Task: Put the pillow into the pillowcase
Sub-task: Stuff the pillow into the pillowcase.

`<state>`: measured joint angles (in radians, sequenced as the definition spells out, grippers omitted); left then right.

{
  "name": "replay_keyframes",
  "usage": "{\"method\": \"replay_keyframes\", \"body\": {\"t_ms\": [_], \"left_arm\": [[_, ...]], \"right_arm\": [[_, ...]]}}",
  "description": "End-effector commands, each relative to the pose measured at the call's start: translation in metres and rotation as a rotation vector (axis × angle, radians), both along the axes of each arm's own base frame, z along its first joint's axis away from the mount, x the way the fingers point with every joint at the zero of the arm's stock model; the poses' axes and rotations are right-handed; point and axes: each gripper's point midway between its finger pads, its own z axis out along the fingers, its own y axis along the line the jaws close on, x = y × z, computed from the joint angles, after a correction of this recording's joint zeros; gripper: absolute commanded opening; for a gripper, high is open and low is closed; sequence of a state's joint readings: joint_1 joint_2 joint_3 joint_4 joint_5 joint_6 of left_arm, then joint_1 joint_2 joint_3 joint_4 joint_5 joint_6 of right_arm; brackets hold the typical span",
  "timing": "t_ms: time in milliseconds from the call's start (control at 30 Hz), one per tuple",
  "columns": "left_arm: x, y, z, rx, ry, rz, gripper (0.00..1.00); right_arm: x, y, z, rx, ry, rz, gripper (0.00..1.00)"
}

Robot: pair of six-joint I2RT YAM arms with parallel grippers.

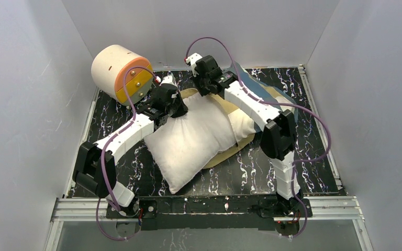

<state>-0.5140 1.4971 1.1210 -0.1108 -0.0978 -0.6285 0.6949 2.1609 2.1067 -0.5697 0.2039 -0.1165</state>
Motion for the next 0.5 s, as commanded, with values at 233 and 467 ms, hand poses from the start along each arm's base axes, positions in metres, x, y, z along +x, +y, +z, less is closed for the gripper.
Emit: {"method": "replay_keyframes", "body": {"t_ms": [233, 467], "left_arm": [[0.031, -0.025, 0.077, -0.201, -0.109, 0.058, 0.0], [0.033, -0.031, 0.096, -0.258, -0.114, 0.061, 0.0]], "right_arm": [[-0.112, 0.078, 0.128, 0.649, 0.103, 0.19, 0.01], [-0.129, 0.087, 0.146, 0.831, 0.171, 0.137, 0.01]]}}
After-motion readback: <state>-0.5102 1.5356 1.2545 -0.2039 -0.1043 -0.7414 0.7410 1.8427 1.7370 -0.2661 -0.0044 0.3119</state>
